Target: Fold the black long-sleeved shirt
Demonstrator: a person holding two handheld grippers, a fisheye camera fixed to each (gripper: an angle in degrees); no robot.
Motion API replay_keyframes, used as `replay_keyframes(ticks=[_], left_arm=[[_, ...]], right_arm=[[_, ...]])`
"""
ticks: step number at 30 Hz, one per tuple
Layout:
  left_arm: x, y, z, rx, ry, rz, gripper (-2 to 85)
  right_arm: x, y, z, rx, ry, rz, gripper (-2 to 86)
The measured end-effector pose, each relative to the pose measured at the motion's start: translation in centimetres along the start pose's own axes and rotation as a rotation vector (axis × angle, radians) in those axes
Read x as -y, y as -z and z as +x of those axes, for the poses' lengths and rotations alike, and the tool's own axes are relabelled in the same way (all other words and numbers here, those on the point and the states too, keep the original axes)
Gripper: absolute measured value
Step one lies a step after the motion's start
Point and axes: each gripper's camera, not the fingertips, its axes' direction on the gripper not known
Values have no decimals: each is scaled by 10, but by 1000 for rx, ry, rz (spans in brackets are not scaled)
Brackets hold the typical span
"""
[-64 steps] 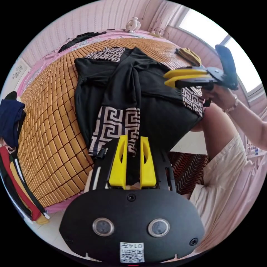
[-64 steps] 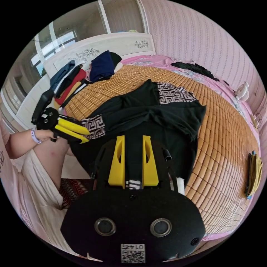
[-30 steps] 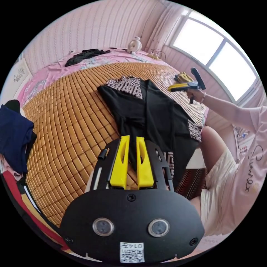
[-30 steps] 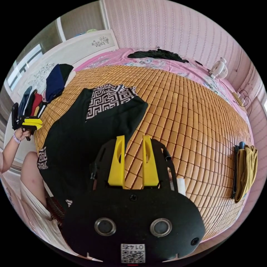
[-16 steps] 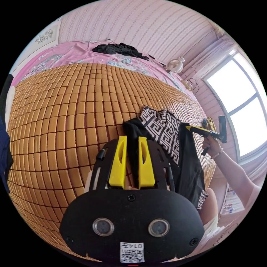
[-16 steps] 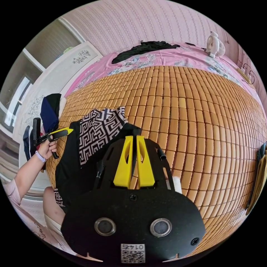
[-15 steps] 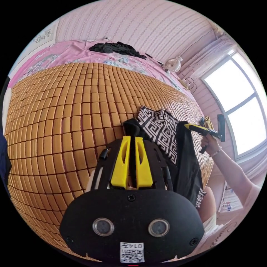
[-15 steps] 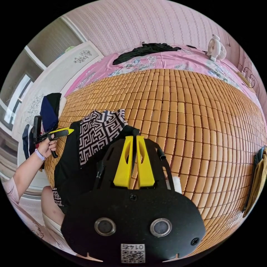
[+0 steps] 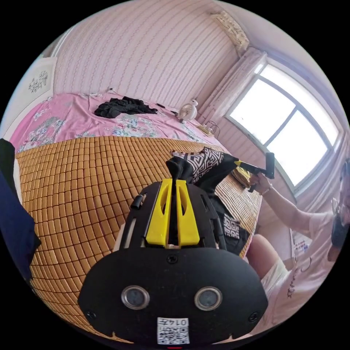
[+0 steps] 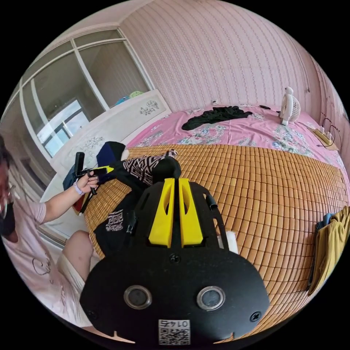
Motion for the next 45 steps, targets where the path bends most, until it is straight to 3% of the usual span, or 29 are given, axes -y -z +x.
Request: replay_keyframes(ticks=[3,5,10,16,21,30,31,38,45], left_arm=[[-77,19,21,-22,33,-113,11],[-126,23,26,3,99,-185,19],[-207,34,44,49,242,-257,7],[-190,7,108,95,43,-253,-7],[-170,-75,166,33,-108,-193,-9],[-200,-154,221,192,-402,-322,-10],[-200,-156,223,194,-417,-324,-10],[-196,-166,214,57,-375,-361,-10],[-196,-164,219,-4,-356,-278,-10]], right_arm=[[-69,1,-25,137,33,-158,25],[-123,-19,-34,67,-41,-348,38],[-161,-33,-54,-64,-137,-405,36],[-111,-72,-106,-79,10,-338,22],[-49,-154,-154,-137,161,-397,2],[47,-335,-213,-281,466,-816,-4],[48,-357,-213,-279,477,-905,-4],[81,-395,-223,-212,431,-975,-4],[117,-428,-263,-313,596,-1035,-5]])
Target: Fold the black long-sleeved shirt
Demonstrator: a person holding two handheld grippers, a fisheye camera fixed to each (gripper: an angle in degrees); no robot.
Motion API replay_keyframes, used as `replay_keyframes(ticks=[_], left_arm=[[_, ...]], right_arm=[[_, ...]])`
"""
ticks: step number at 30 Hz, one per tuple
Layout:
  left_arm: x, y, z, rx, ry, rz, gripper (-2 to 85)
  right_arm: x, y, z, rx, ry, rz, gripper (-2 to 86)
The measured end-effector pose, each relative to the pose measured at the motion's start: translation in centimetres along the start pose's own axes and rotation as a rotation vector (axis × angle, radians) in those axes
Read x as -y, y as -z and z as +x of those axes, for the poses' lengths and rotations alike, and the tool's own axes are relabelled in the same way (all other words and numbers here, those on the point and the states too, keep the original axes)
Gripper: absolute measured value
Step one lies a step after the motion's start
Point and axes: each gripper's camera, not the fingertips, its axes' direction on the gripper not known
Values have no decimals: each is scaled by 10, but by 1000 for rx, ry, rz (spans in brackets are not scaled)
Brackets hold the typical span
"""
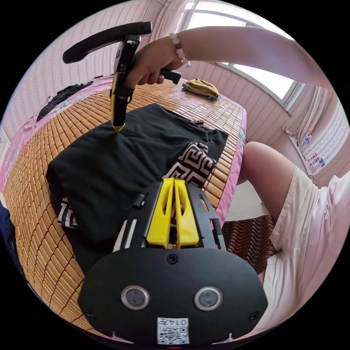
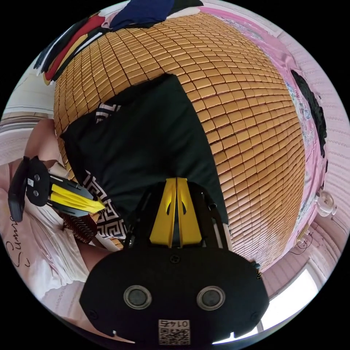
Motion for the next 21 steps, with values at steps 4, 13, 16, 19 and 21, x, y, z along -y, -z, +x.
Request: replay_keyframes(ticks=[4,13,16,19,21], left_arm=[[5,-10,7,-65,-15,-7,-10],[7,-36,27,-30,-110,-120,-10],[6,-39,27,-42,-108,-116,-10],[7,-41,27,-53,-104,-116,-10],[7,-43,27,-62,-103,-118,-10]], right_arm=[[43,-24,2,-23,-37,-130,-5],[73,-27,-14,-116,58,-302,-6],[70,-20,-13,-137,138,-345,-9],[67,-19,2,-174,105,-346,-9],[65,-21,13,-126,28,-272,-9]])
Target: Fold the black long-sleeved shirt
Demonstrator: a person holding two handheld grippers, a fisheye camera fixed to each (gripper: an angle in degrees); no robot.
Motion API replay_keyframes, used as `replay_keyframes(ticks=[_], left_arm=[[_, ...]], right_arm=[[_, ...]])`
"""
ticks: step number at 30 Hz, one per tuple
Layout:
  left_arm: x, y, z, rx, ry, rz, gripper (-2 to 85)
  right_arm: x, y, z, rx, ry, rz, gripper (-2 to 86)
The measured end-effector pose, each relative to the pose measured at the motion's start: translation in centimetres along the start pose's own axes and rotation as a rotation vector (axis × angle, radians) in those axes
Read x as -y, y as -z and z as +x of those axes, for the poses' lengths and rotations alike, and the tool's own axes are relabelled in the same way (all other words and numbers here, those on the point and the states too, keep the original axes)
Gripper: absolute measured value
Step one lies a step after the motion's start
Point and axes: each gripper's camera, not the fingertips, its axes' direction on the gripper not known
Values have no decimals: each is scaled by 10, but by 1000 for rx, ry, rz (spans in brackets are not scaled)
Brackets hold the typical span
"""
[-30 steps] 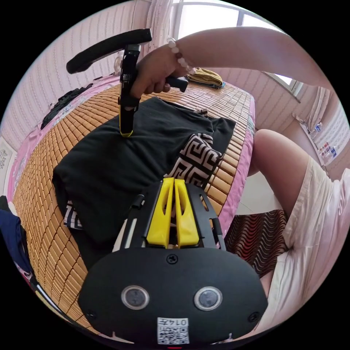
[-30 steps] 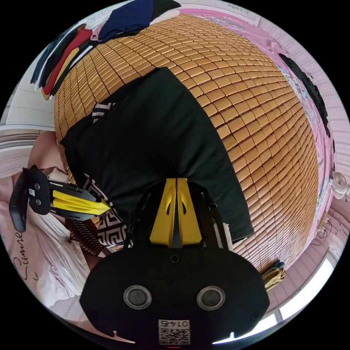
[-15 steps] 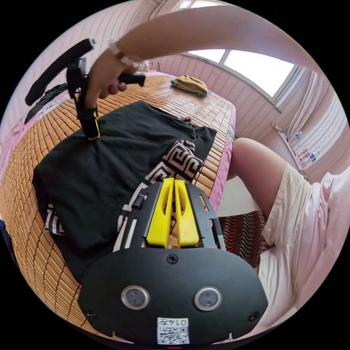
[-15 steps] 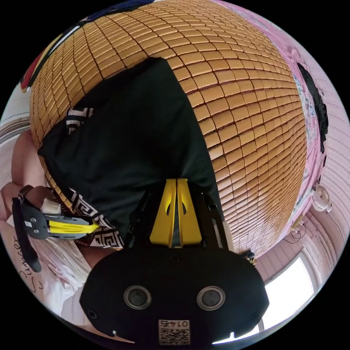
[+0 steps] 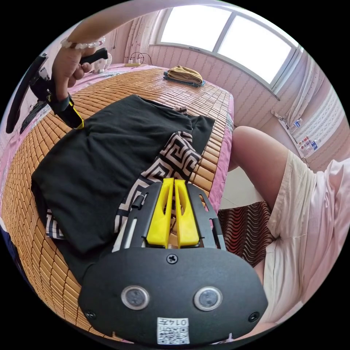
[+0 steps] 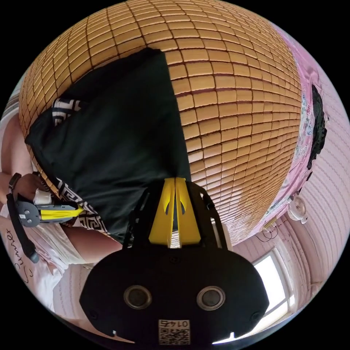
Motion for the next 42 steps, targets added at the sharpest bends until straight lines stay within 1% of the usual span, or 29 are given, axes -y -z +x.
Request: replay_keyframes(ticks=[1,2,6,9,11,13,15,16,17,18,19,20,23,24,25,27,29,30,32,37,38,40,42], left_arm=[[0,0,0,-2,2,1,-10],[0,-1,0,-3,4,4,-10],[-1,-2,5,10,-20,4,-9],[-2,0,9,26,-53,7,-5],[-3,2,11,35,-70,19,3],[-4,7,11,43,-48,52,32],[-6,14,9,-46,-30,107,77],[-7,16,8,-75,-23,131,82],[-9,21,6,-122,-6,189,91],[-11,26,5,-156,11,238,96],[-12,28,5,-171,21,253,98],[-13,31,5,-190,35,270,100],[-14,34,9,-170,53,316,102],[-12,33,12,-142,58,317,104],[-9,31,14,-129,60,309,109],[7,20,25,-89,55,246,135],[22,10,36,-59,32,212,156],[34,4,44,-38,7,212,165],[53,-6,55,-16,-22,217,174],[99,-42,72,40,-74,131,185],[105,-50,72,42,-55,105,175],[111,-57,72,52,-9,78,130],[113,-56,73,100,59,20,46]], right_arm=[[-2,-9,6,53,-62,23,-9],[-8,-15,8,63,-91,48,-9],[-46,-20,12,102,-116,152,-9],[-107,-18,12,202,-212,346,-9],[-174,-35,0,310,-289,465,-9],[-225,-60,-15,358,-365,483,-8],[-277,-91,-33,359,-473,468,-6],[-312,-111,-44,343,-578,455,-2],[-345,-131,-53,322,-729,440,5],[-361,-139,-58,321,-788,442,11],[-389,-156,-68,350,-859,463,46],[-410,-171,-78,398,-894,479,106],[-445,-206,-96,457,-971,483,123],[-449,-213,-98,468,-981,475,122],[-457,-225,-102,503,-981,477,100],[-471,-235,-107,583,-944,555,55],[-497,-241,-109,642,-937,713,23],[-504,-243,-108,658,-938,748,20],[-527,-249,-104,755,-913,881,13],[-577,-259,-98,914,-865,1119,8],[-587,-264,-100,977,-849,1180,8],[-597,-273,-104,1052,-821,1220,10],[-607,-279,-111,1023,-811,1215,13]])
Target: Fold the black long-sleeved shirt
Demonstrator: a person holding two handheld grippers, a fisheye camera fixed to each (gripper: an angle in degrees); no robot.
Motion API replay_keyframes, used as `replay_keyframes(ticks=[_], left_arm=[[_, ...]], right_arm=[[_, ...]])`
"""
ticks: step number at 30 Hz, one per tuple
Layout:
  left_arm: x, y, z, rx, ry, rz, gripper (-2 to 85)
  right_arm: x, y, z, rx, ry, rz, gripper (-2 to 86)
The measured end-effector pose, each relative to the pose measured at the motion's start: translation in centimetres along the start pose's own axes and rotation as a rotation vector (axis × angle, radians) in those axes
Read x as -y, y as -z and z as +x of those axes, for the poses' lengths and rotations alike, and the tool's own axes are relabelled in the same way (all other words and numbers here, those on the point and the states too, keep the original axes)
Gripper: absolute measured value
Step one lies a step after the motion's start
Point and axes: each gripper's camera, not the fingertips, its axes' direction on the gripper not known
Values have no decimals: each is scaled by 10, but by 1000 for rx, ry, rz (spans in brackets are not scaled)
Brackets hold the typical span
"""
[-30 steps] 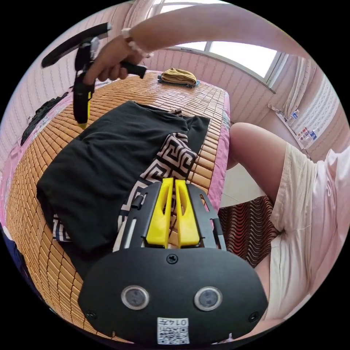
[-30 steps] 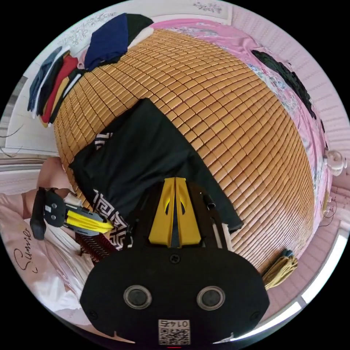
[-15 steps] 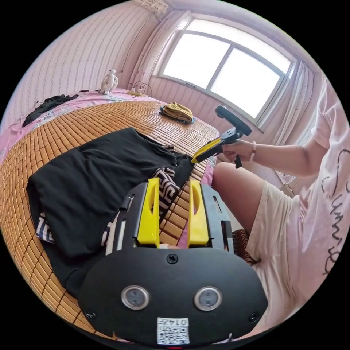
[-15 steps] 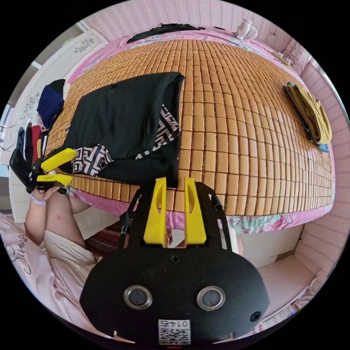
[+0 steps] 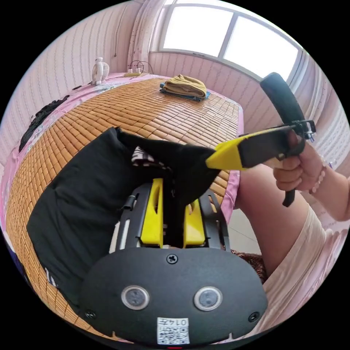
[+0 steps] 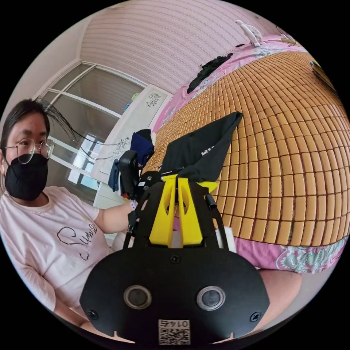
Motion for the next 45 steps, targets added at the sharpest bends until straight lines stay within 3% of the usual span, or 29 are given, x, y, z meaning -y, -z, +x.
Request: replay_keyframes(ticks=[3,5,9,17,23,27,30,32,36,38,42,45], left_arm=[[-10,4,10,-121,-42,-69,39],[-24,12,22,-158,-96,-77,39],[-73,46,55,-66,-218,34,40],[-120,85,83,99,-288,191,38],[-128,132,79,172,-181,421,33],[-145,163,45,168,-11,493,34],[-166,180,2,166,160,419,46],[-184,184,-28,210,281,346,60],[-236,187,-90,337,598,160,63],[-252,192,-105,339,686,172,58],[-258,196,-118,248,720,281,55],[-242,184,-117,229,664,236,75]], right_arm=[[-17,24,19,-77,-26,107,27],[-25,37,51,-207,-157,188,73],[-25,36,80,-239,-278,248,141],[-25,59,88,-152,-278,290,30],[6,111,20,-199,-38,318,15],[62,84,-29,-138,148,255,19],[108,12,-59,-122,236,171,34],[134,-53,-60,-230,214,67,67],[149,-112,-60,-313,221,-84,92],[154,-127,-68,-376,276,-126,100],[165,-142,-77,-479,328,-184,105],[174,-163,-74,-566,339,-251,106]])
